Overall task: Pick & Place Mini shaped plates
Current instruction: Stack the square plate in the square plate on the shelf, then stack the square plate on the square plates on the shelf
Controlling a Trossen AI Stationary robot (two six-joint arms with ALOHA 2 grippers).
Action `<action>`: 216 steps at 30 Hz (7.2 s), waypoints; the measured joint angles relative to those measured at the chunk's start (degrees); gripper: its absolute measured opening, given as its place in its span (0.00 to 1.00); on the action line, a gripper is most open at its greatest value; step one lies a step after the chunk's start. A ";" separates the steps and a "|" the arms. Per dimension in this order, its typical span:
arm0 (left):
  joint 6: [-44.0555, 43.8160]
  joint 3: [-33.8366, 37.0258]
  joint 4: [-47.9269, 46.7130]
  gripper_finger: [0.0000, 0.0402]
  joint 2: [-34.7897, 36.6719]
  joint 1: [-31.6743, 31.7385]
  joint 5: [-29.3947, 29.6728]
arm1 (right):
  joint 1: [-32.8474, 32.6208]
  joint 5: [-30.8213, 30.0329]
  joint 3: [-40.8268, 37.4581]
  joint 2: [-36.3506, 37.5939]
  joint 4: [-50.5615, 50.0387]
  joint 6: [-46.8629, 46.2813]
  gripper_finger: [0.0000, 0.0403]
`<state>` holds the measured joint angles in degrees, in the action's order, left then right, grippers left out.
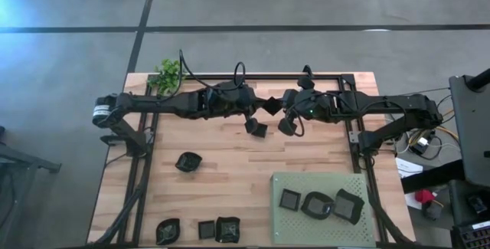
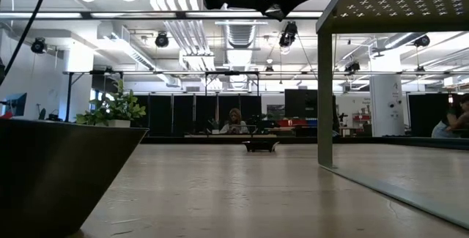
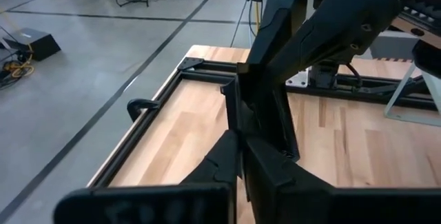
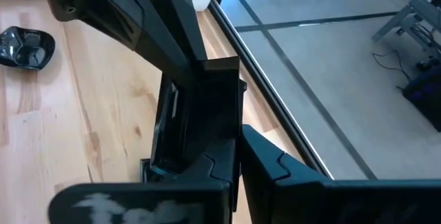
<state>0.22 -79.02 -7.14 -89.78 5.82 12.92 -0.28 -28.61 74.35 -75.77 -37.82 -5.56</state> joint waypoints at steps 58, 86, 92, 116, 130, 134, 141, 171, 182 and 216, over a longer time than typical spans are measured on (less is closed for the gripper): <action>7.01 0.00 -20.64 0.32 14.08 -0.41 -9.01 | -16.40 45.57 -0.37 -0.65 -12.89 -42.51 0.02; 11.94 0.72 -21.86 0.32 13.94 -0.31 -11.38 | -23.22 45.28 0.13 -11.38 -9.49 -49.11 0.05; 11.89 0.72 -21.99 0.32 13.94 -0.28 -11.38 | -23.20 45.19 0.15 -11.19 -9.62 -49.88 0.13; 11.68 0.72 -22.47 0.32 13.94 -0.28 -11.36 | -22.96 51.17 0.16 -9.68 -9.43 -48.93 0.18; 11.57 0.72 -22.69 0.32 13.94 -0.28 -11.38 | -21.88 50.44 2.16 -5.46 -10.12 -51.89 0.15; 11.44 0.72 -24.38 0.32 13.94 -0.28 -11.38 | -21.02 40.32 3.04 -1.30 -10.00 -51.29 0.15; 6.00 0.72 -35.92 0.32 13.94 -0.28 -11.39 | -21.02 19.73 3.04 4.81 -9.98 -46.13 0.15; -15.62 5.35 -43.86 0.32 13.86 -0.24 -10.20 | 15.04 38.35 0.50 -9.27 -7.16 -22.13 0.15; -17.91 5.35 -43.85 0.32 13.86 -0.20 -10.00 | 21.63 42.22 0.54 -21.56 -1.67 -20.59 0.15; -19.04 5.35 -43.93 0.32 13.84 0.62 -10.05 | 21.93 39.17 1.11 -38.30 3.94 -20.54 0.15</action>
<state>-18.82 -73.67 -51.07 -75.94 6.44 2.87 21.65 10.56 75.46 -114.06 -33.88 -26.10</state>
